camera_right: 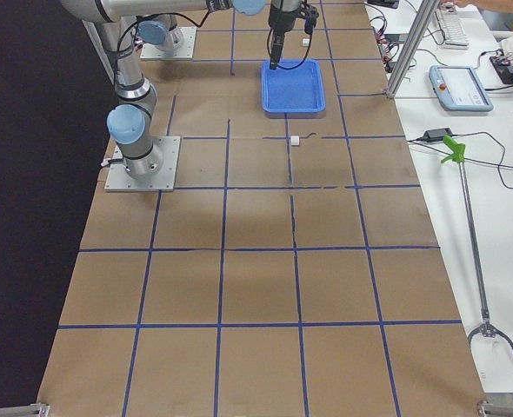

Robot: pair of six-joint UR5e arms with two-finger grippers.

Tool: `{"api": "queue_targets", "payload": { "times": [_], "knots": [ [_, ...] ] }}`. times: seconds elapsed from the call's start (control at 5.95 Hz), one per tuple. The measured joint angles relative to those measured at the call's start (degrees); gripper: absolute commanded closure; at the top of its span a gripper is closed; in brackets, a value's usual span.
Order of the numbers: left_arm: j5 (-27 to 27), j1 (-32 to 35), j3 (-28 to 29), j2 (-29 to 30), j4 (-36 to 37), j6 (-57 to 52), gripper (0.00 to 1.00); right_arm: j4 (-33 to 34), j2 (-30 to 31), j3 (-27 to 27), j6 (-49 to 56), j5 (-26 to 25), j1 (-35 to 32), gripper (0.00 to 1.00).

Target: Assemble white blocks and place on blue tray

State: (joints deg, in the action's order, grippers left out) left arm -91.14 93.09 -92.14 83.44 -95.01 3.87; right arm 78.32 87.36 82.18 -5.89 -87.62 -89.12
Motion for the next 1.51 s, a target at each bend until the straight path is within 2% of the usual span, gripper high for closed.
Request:
{"api": "queue_targets", "payload": {
  "times": [1.18, 1.51],
  "knots": [
    [-0.03, 0.18, 0.49, 0.59, -0.11, 0.09, 0.01, 0.52, -0.12, -0.22, 0.65, 0.16, 0.12, 0.00],
    [-1.02, -2.65, -2.17, 1.97, 3.83, 0.13, 0.01, 0.73, -0.20, -0.09, 10.11, 0.29, 0.42, 0.00]
  ]
}}
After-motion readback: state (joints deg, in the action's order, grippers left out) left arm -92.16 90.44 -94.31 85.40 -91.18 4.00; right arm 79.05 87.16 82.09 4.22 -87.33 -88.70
